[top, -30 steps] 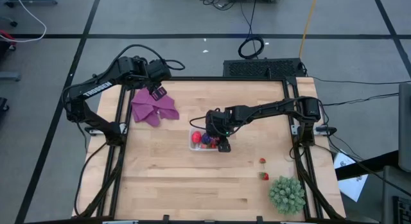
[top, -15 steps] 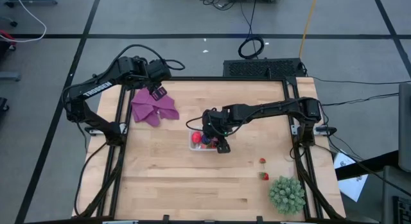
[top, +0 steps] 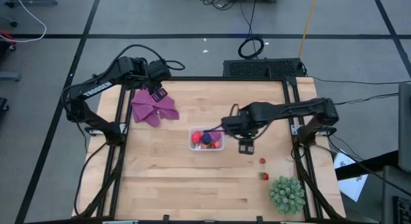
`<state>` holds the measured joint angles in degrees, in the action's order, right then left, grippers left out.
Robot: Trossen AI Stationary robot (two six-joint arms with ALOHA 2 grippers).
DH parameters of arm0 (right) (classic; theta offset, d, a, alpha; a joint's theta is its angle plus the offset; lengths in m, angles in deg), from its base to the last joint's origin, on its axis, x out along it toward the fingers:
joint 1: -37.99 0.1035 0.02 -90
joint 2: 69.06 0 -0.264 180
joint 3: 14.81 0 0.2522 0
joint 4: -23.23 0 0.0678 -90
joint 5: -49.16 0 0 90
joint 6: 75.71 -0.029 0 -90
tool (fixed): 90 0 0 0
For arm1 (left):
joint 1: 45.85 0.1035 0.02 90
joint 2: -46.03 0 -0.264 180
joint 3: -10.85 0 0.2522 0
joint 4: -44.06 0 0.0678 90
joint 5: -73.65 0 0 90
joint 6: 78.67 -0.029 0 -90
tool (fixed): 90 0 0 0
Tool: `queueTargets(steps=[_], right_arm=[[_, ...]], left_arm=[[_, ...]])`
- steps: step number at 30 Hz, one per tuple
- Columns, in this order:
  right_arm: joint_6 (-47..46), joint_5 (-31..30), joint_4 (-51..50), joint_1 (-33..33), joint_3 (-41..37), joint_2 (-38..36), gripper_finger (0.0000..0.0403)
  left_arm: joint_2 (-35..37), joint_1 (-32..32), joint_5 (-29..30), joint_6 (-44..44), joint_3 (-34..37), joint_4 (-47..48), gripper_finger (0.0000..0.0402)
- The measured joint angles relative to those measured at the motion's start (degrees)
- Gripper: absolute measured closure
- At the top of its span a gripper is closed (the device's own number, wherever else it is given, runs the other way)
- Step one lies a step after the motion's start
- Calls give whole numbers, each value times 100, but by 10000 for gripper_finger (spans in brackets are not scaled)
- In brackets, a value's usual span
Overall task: Pick and placing Produce into tupperware
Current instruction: Put the top red strawberry into the transparent bin
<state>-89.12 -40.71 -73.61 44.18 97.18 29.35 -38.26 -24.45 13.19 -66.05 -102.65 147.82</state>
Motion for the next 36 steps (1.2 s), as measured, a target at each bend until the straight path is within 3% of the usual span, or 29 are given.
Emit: queueTargets(steps=[4,10,21,25,31,36], right_arm=[[-1058,-12,-544,270,-27,-390,202],[-2060,-26,-396,661,-534,-921,202],[-2956,-111,979,929,-3119,-1784,202],[-3316,257,1609,929,-3989,-2098,202],[-3831,744,2873,925,-4944,-2585,202],[-4277,951,3334,929,-5408,-2779,202]], left_arm=[[0,1,-2,9,0,0,229],[0,-15,-6,60,0,0,229],[-1,-16,-10,118,0,0,229],[0,-14,-10,122,0,0,229],[0,-16,-10,121,0,-4,229],[0,-14,-10,120,0,-5,229]])
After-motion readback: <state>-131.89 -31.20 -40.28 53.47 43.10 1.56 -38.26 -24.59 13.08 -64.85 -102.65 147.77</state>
